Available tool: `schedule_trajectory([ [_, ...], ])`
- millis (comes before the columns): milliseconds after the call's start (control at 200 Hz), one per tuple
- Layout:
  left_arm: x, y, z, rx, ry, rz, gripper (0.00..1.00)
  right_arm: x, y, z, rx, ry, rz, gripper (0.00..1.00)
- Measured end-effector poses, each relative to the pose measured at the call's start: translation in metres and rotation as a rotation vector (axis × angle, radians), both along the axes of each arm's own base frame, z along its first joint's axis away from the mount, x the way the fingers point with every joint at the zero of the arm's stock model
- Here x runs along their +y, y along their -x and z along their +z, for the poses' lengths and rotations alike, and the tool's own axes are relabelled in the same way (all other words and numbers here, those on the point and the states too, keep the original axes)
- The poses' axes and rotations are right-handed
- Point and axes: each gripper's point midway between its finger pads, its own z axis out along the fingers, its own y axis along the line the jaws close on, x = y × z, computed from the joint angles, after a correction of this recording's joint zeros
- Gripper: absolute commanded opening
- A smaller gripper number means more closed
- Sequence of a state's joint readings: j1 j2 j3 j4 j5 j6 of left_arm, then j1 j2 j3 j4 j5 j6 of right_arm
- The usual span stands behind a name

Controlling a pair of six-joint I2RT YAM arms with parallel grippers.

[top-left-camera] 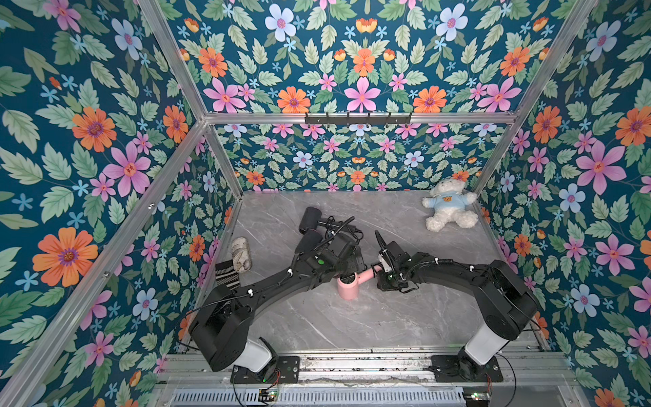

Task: Wrap the cord around the hair dryer
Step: Adjust the hair dryer at the center of the board.

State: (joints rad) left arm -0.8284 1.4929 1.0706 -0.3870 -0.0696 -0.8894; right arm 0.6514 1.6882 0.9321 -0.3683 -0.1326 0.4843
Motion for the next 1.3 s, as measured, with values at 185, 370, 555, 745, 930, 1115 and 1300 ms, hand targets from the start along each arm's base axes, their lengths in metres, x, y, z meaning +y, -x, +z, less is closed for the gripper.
schedule_trajectory([
  [185, -0.002, -0.004, 0.001, 0.039, -0.108, -0.056, 0.99, 0.001, 0.001, -0.001, -0.007, 0.011, 0.016, 0.00],
  [370, 0.007, 0.012, -0.032, 0.154, -0.206, -0.104, 0.99, 0.002, 0.001, -0.001, -0.013, 0.025, 0.024, 0.00],
  [555, 0.009, 0.022, -0.052, 0.224, -0.246, -0.146, 0.99, 0.002, 0.000, -0.001, -0.016, 0.033, 0.028, 0.00],
  [745, 0.009, 0.027, -0.060, 0.255, -0.267, -0.180, 0.99, 0.002, 0.000, -0.001, -0.016, 0.034, 0.028, 0.00],
  [930, 0.013, 0.031, -0.067, 0.277, -0.299, -0.197, 0.97, 0.002, 0.000, -0.002, -0.017, 0.036, 0.027, 0.00],
  [1115, 0.012, 0.030, -0.065, 0.272, -0.304, -0.205, 0.81, 0.002, 0.000, -0.002, -0.018, 0.037, 0.031, 0.00],
  [1300, 0.011, 0.027, -0.064, 0.263, -0.314, -0.213, 0.68, 0.002, 0.000, -0.002, -0.018, 0.037, 0.032, 0.00],
])
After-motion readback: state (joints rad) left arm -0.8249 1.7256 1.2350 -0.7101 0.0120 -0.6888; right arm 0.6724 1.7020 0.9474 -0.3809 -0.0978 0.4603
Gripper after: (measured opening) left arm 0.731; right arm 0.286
